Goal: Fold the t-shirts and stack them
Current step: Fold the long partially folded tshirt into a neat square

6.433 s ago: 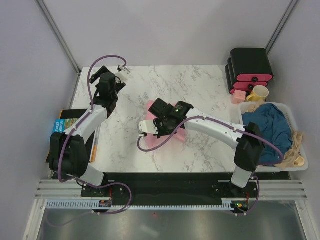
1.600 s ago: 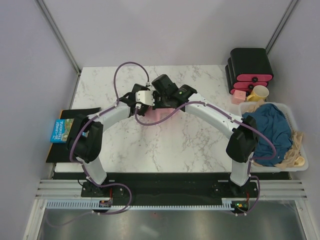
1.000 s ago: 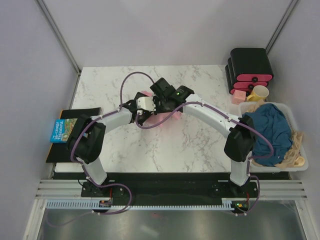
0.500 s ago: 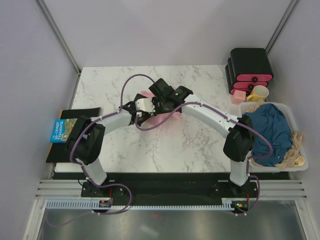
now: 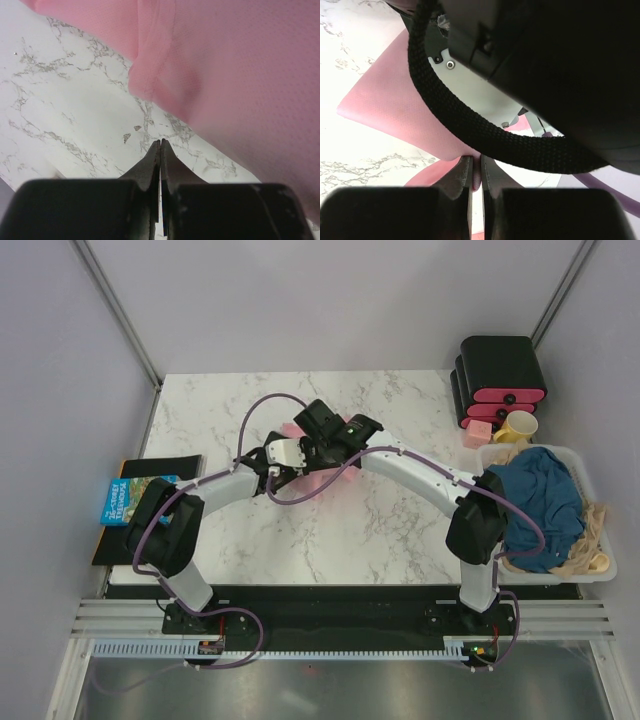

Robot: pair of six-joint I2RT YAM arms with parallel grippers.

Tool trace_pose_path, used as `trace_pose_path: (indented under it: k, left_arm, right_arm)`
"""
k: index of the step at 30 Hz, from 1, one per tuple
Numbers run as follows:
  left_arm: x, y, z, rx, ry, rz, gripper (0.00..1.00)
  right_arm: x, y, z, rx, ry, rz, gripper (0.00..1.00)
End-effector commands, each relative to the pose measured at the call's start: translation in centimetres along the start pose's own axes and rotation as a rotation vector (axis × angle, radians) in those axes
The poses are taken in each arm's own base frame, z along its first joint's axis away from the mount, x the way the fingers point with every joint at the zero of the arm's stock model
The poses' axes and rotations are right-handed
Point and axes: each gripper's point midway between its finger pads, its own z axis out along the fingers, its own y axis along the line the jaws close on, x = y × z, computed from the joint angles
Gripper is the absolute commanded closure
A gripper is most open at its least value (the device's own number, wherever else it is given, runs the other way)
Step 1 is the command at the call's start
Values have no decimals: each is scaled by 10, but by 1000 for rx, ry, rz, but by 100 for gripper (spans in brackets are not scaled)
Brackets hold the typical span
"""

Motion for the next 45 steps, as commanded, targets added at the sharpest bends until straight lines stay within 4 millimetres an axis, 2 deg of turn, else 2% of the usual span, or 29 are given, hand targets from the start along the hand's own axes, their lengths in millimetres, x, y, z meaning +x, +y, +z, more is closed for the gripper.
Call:
trace_pose_path:
  k: [1, 9, 16, 26, 35, 39, 41, 42, 45]
  left_arm:
    - [-59, -1, -33, -28, -209, 108, 98]
    - [-52, 7, -32, -78, -191, 86, 98]
    - [-41, 17, -28, -86, -168, 47, 98]
    - [-31, 34, -26, -99, -148, 1, 98]
    - [-23, 43, -25, -119, -125, -15, 98]
    - [-22, 64, -23, -178, -101, -86, 98]
    - [-13, 75, -18, -220, -58, -124, 97]
    - [-14, 85, -19, -247, -56, -164, 92]
    - [-1, 113, -19, -338, -6, -279, 81]
  right_arm:
    - [8, -27, 27, 131, 57, 104, 100]
    - [8, -28, 24, 129, 48, 94, 100]
    - [10, -34, 11, 146, 32, 105, 100]
    - [32, -32, -3, 148, 62, 119, 100]
    - [44, -40, -14, 174, 76, 143, 100]
    - [44, -37, -16, 168, 69, 147, 100]
    - [44, -33, -13, 154, 67, 148, 100]
    - [44, -32, -12, 148, 66, 151, 100]
    - [44, -28, -9, 132, 62, 154, 100]
